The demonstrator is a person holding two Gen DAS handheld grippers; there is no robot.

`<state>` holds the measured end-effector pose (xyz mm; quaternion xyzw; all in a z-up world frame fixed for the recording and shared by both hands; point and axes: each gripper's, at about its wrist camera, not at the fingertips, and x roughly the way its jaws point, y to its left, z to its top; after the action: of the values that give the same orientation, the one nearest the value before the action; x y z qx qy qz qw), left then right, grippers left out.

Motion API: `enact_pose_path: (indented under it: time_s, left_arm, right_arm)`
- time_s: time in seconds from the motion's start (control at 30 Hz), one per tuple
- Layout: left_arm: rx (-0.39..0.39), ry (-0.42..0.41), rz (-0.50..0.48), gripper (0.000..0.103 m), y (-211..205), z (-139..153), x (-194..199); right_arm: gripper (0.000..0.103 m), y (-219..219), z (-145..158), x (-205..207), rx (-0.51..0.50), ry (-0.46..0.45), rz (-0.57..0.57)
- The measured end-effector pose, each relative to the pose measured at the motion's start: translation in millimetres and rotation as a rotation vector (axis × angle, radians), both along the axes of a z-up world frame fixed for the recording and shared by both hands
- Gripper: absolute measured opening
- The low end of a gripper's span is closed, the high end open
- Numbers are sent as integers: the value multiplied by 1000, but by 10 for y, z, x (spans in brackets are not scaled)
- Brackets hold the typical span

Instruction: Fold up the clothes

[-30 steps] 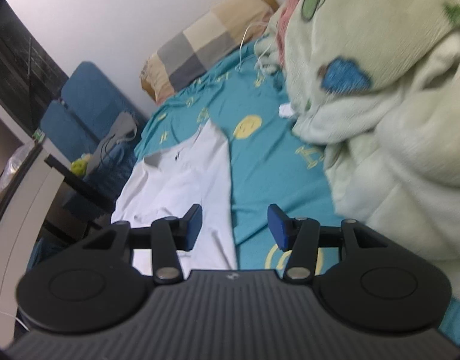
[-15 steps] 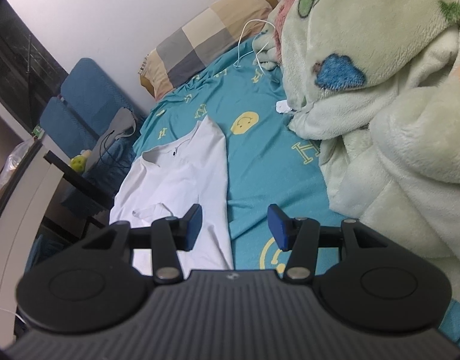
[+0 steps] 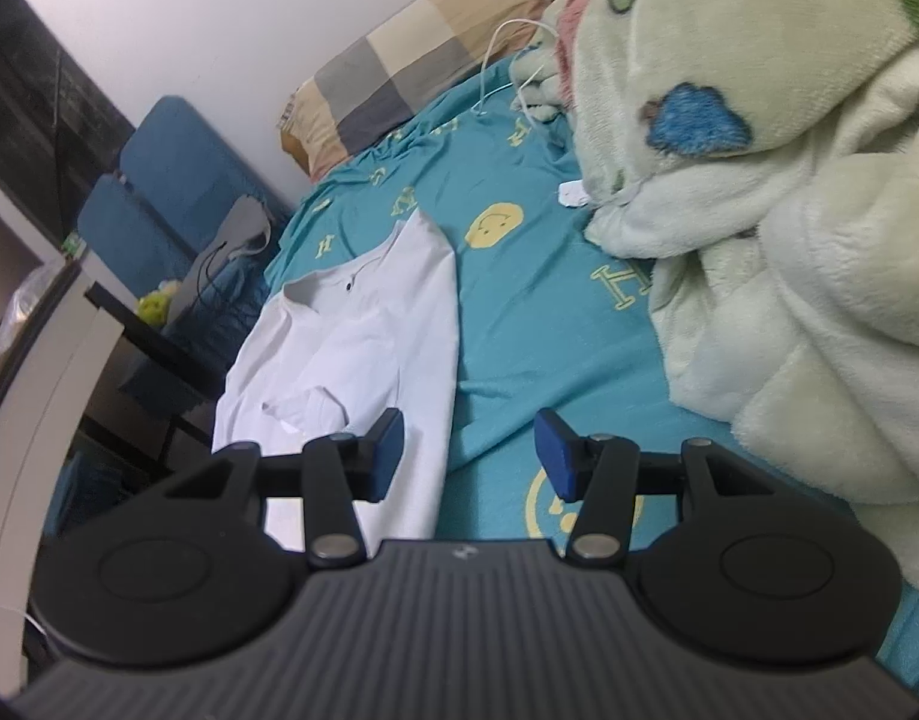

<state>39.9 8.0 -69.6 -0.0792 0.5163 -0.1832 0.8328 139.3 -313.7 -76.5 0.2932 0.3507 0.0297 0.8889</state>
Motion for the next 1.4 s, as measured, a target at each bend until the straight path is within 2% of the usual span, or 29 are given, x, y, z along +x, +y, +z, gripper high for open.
enact_pose_path:
  time_s: [0.13, 0.17, 0.2, 0.23, 0.33, 0.4, 0.5, 0.57, 0.67, 0.8, 0.97, 1.03, 1.07, 1.2, 1.23, 1.33, 1.4]
  left_arm:
    - [206, 159, 116, 2, 316, -334, 226]
    - [233, 203, 134, 2, 370, -431, 264]
    - [225, 239, 142, 2, 415, -487, 290]
    - [211, 274, 147, 2, 459, -534, 313]
    - [128, 227, 159, 4, 530, -401, 388]
    - [62, 174, 185, 15, 556, -295, 529]
    - [-38, 94, 223, 41, 596, -137, 741]
    - [-106, 53, 257, 52, 594, -93, 966]
    - [-208, 44, 353, 55, 507, -253, 1503]
    - [-201, -19, 413, 59, 315, -492, 1917]
    - [-183, -102, 484, 54, 71, -792, 2418]
    - [-176, -135, 512, 25, -27, -912, 2618]
    - [-158, -149, 490, 5, -72, -903, 2641]
    - [-41, -280, 443, 4, -156, -615, 2596]
    - [9, -315, 438, 4, -143, -502, 2594]
    - [146, -378, 465, 4, -98, -314, 2726]
    - [211, -377, 491, 4, -34, -307, 2867]
  right_arm:
    - [52, 102, -40, 29, -8, 18, 30]
    - [52, 132, -50, 36, -14, 24, 37]
    - [52, 163, -61, 43, -21, 29, 44]
    - [52, 194, -70, 49, -29, 34, 51]
    - [52, 269, -90, 63, -41, 46, 67]
    - [52, 304, -103, 69, -37, 53, 72]
    - [52, 365, -103, 103, -30, 52, 85]
    - [52, 403, -100, 140, -31, 48, 91]
    - [52, 416, -123, 196, -30, 53, 92]
    - [52, 378, -194, 258, -16, 69, 86]
    - [52, 326, -305, 342, 17, 93, 79]
    - [52, 317, -344, 370, 36, 102, 75]
    - [52, 312, -364, 385, 45, 107, 73]
    - [52, 322, -373, 404, 54, 103, 73]
    - [52, 326, -372, 406, 53, 103, 71]
    - [52, 328, -374, 416, 47, 105, 64]
    - [52, 332, -374, 423, 42, 105, 64]
